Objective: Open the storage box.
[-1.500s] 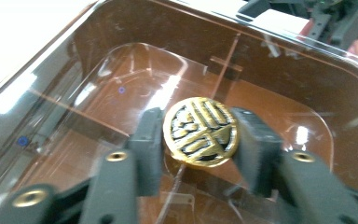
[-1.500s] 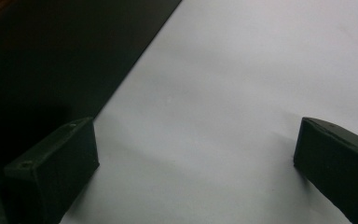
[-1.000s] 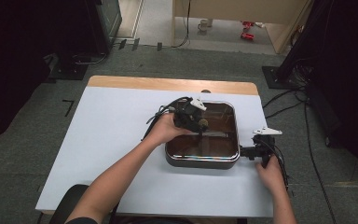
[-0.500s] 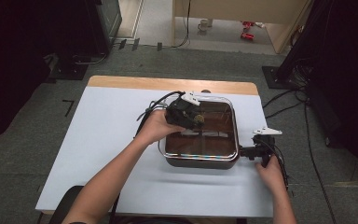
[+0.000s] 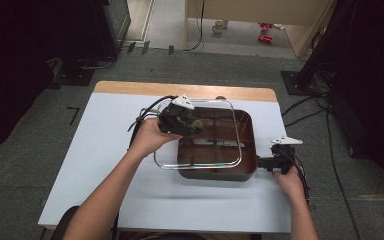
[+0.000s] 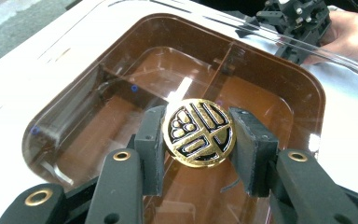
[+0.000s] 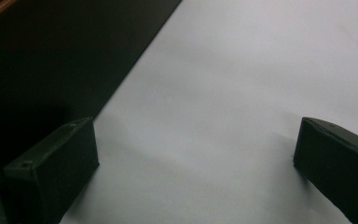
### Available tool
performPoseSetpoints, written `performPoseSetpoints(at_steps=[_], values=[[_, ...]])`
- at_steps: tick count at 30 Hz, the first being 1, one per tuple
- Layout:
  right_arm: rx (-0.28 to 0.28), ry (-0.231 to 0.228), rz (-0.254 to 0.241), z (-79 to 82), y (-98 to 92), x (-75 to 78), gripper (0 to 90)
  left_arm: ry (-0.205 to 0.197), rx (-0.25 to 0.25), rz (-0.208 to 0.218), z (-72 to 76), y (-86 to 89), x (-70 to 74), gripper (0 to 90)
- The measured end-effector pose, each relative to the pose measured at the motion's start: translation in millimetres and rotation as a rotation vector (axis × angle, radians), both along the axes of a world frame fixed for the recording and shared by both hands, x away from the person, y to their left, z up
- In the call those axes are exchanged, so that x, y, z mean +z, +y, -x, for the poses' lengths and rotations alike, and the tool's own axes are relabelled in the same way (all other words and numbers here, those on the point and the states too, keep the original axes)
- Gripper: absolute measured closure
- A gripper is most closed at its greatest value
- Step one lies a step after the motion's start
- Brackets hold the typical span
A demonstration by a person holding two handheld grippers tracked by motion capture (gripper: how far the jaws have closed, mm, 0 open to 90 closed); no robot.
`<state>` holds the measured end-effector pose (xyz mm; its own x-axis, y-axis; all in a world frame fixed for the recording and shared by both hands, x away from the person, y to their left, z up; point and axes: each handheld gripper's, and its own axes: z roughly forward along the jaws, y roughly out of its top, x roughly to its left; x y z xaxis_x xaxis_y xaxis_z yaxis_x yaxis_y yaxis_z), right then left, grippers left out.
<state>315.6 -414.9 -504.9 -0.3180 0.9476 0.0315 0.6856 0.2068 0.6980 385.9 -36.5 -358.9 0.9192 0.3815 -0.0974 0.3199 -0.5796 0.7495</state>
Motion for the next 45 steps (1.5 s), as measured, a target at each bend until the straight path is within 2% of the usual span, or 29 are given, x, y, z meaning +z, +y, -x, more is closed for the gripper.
performPoseSetpoints(at_steps=[9,19,21,28,29,34,39,45], values=[[0.000,-0.001,-0.001,0.0,0.0,-0.1,0.0,0.005,0.064,0.024,0.8,39.4,2.6,59.2],[0.002,0.001,-0.001,-0.2,-0.3,0.0,0.0,-0.006,0.140,0.030,1.7,76.3,4.6,59.2],[0.002,0.002,-0.001,-0.3,-0.3,0.0,0.0,-0.003,0.165,0.033,1.0,88.2,4.2,59.2],[0.002,0.004,-0.002,-0.4,-0.3,0.1,0.0,0.015,0.212,0.033,-3.1,111.3,1.9,59.2],[0.003,0.003,-0.002,-0.6,-0.4,0.0,0.0,0.016,0.227,0.031,-5.2,118.8,-0.2,59.2],[0.002,0.004,-0.002,-0.5,-0.3,0.1,0.0,0.020,0.255,0.026,-9.9,133.2,-8.5,59.2],[0.002,0.003,-0.002,-0.5,-0.3,0.0,0.0,0.059,0.308,0.014,-21.4,155.8,-28.7,59.3],[0.001,0.003,-0.002,-0.5,-0.2,0.0,0.0,0.067,0.357,0.001,-28.8,174.2,-41.3,59.2]])
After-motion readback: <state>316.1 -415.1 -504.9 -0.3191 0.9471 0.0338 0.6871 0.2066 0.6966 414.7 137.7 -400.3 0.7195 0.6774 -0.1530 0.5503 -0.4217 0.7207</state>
